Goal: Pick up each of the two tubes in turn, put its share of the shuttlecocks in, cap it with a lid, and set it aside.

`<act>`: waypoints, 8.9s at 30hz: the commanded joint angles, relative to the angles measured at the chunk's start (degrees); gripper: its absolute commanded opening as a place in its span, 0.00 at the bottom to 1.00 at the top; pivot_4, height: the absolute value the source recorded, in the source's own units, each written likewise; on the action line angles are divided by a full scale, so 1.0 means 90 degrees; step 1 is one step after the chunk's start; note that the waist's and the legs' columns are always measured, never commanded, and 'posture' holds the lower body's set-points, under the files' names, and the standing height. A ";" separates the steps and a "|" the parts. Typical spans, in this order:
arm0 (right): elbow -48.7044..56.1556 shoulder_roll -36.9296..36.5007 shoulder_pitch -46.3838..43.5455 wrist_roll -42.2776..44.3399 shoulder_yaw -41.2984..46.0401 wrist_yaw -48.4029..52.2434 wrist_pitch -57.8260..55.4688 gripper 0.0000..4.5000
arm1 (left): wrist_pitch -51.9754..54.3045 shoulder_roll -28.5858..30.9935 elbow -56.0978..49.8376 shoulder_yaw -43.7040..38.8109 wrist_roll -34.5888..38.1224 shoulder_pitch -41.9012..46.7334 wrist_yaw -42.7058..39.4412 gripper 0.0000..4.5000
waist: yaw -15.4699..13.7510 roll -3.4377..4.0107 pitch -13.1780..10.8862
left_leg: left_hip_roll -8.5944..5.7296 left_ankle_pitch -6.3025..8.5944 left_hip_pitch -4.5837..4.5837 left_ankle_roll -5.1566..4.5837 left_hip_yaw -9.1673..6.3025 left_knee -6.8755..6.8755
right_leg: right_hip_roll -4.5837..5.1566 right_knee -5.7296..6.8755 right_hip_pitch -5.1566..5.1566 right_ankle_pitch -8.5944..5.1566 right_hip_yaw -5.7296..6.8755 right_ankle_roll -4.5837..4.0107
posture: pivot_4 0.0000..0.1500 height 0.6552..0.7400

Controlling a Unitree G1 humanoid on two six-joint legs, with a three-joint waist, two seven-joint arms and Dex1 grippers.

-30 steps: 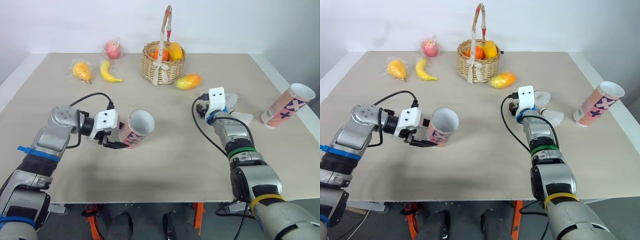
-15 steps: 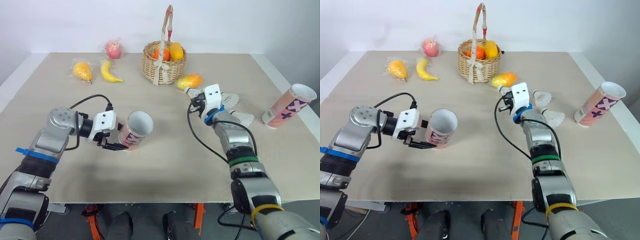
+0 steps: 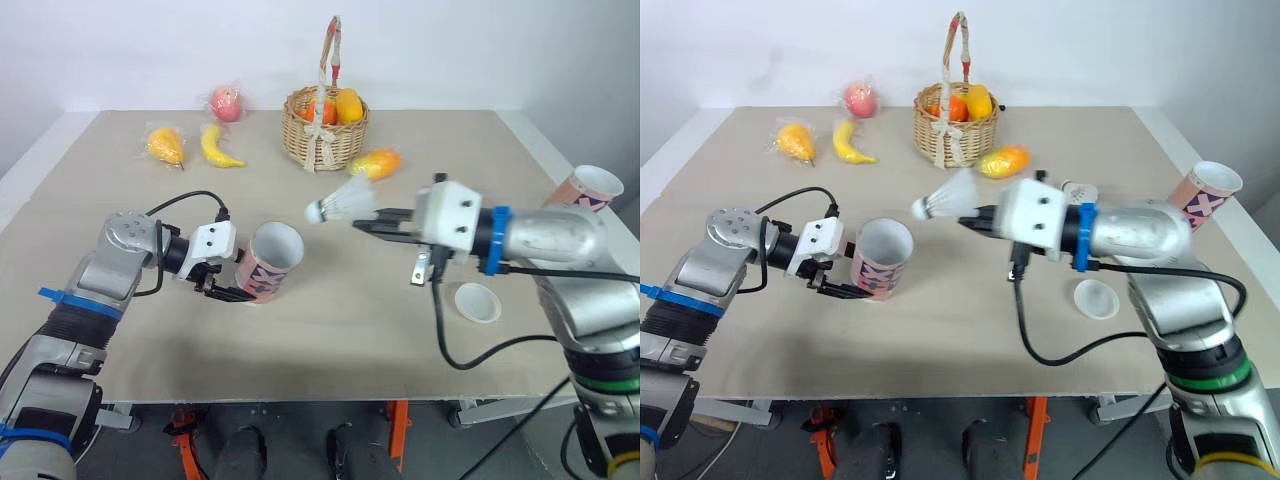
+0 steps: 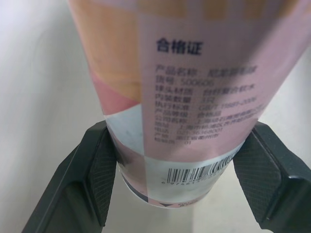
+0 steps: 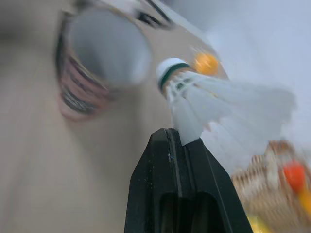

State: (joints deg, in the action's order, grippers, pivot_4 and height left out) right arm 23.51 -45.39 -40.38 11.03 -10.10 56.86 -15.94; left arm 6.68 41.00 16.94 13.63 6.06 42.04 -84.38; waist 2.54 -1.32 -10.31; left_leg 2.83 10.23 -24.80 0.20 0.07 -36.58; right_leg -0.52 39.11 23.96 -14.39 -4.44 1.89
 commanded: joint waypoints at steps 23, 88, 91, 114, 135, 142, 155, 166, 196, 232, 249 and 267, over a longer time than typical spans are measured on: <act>-0.0541 0.0317 -0.0970 0.0520 -0.0124 0.1543 0.0143 0.63 | 0.0169 -0.0082 0.0036 0.0147 -0.0078 0.0351 -0.0268 0.73 | -0.0095 0.0000 0.0000 | 0.0000 -0.0001 -0.0034 0.0001 -0.0004 -0.0004 | 0.0003 0.0004 0.0023 0.0003 0.0004 -0.0015 | 1.00 1.00; -0.3776 0.0121 0.1894 0.0723 0.2596 -0.1147 -0.1114 0.63 | 0.0480 0.0422 -0.0173 0.0100 -0.0088 0.0447 -0.0513 0.73 | 0.0003 -0.0004 -0.0001 | -0.0006 -0.0011 -0.0032 -0.0011 0.0007 -0.0002 | -0.0005 0.0004 0.0025 0.0011 -0.0020 0.0016 | 1.00 1.00; -0.3668 0.0119 0.1936 0.0739 0.2612 -0.1198 -0.1184 0.63 | 0.0460 0.0401 -0.0137 0.0111 -0.0092 0.0463 -0.0513 0.73 | 0.0004 -0.0004 -0.0001 | -0.0006 -0.0011 -0.0031 -0.0011 0.0008 -0.0005 | -0.0004 0.0004 0.0025 0.0014 -0.0021 0.0016 | 1.00 1.00; -0.6339 0.0965 -0.0233 -0.0287 0.1881 -0.2543 -0.0901 0.33 | 0.0602 0.0439 -0.0270 0.0055 0.0003 0.0401 -0.0471 0.73 | 0.0020 -0.0002 -0.0002 | -0.0004 -0.0012 -0.0031 -0.0013 0.0013 -0.0004 | -0.0007 0.0005 0.0031 0.0021 -0.0027 0.0011 | 1.00 1.00; -0.0089 0.0056 0.0212 0.0782 0.0481 0.0241 -0.0601 0.01 | 0.0507 0.0307 -0.0064 0.0134 -0.0038 0.0479 -0.0426 0.73 | 0.0049 0.0003 -0.0004 | 0.0015 -0.0014 -0.0024 -0.0017 0.0001 -0.0007 | -0.0026 0.0010 0.0030 0.0027 -0.0015 -0.0001 | 1.00 1.00; -0.0926 0.0606 -0.1220 0.0129 -0.0493 0.0667 -0.0066 0.01 | 0.0445 0.0260 0.0047 0.0160 -0.0059 0.0580 -0.0457 0.73 | -0.0021 -0.0001 -0.0003 | 0.0011 -0.0024 -0.0036 -0.0009 0.0013 -0.0017 | -0.0015 0.0008 0.0037 0.0031 -0.0017 0.0004 | 1.00 1.00; -0.1631 0.1135 -0.1950 -0.0561 -0.1296 0.1470 0.0675 0.15 | 0.0528 0.0287 -0.0041 0.0132 -0.0030 0.0532 -0.0434 0.73 | -0.0012 -0.0001 -0.0003 | 0.0013 -0.0021 -0.0039 -0.0010 0.0004 0.0002 | -0.0016 0.0009 0.0045 0.0023 -0.0006 -0.0023 | 1.00 1.00; -0.1444 0.0581 -0.1591 0.0414 -0.0114 0.1786 0.0118 0.75 | 0.0550 0.0271 -0.0119 0.0127 0.0003 0.0452 -0.0412 0.73 | -0.0021 -0.0001 -0.0003 | 0.0012 -0.0022 -0.0041 -0.0007 0.0003 0.0002 | -0.0013 0.0010 0.0043 0.0028 -0.0005 -0.0029 | 1.00 1.00; -0.8563 0.1539 -0.1911 -0.1168 0.1441 -0.3268 0.0390 0.75 | 0.0665 0.0470 -0.0470 0.0025 0.0097 0.0096 -0.0298 0.73 | 0.0035 -0.0002 -0.0003 | 0.0000 -0.0023 -0.0032 -0.0008 0.0012 0.0007 | -0.0011 0.0009 0.0039 0.0034 -0.0024 -0.0022 | 1.00 1.00; -0.8904 0.1323 -0.2541 -0.1233 0.1575 -0.2912 0.1023 0.64 | 0.0761 0.0333 -0.0433 0.0047 0.0106 0.0188 -0.0196 0.73 | 0.0025 0.0001 -0.0004 | -0.0004 -0.0023 -0.0033 -0.0008 0.0012 0.0017 | -0.0006 0.0007 0.0041 0.0039 -0.0025 -0.0037 | 1.00 1.00; -0.8465 0.1498 -0.2174 -0.1964 0.1062 -0.3896 0.1223 0.99 | 0.0800 0.0411 -0.0489 0.0006 0.0123 0.0124 -0.0182 0.73 | 0.0025 0.0001 -0.0004 | -0.0005 -0.0023 -0.0034 -0.0008 0.0010 0.0014 | -0.0006 0.0007 0.0040 0.0040 -0.0024 -0.0035 | 1.00 1.00; -1.0908 0.1744 -0.3050 -0.1573 0.1788 -0.4656 0.1411 0.99 | 0.0825 0.0495 -0.0639 -0.0026 0.0166 0.0035 -0.0184 0.73 | 0.0042 0.0001 -0.0004 | -0.0006 -0.0023 -0.0033 -0.0008 0.0015 0.0018 | -0.0005 0.0007 0.0041 0.0040 -0.0030 -0.0037 | 1.00 1.00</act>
State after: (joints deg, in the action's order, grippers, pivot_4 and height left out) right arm -75.00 -29.13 -65.68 -4.39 4.49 16.00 -3.87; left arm 13.98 44.33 12.87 14.64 7.01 42.59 -86.12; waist 2.92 -1.31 -10.35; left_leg 2.77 10.02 -25.09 0.12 0.21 -36.41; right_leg -0.56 39.16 24.33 -14.03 -4.71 1.56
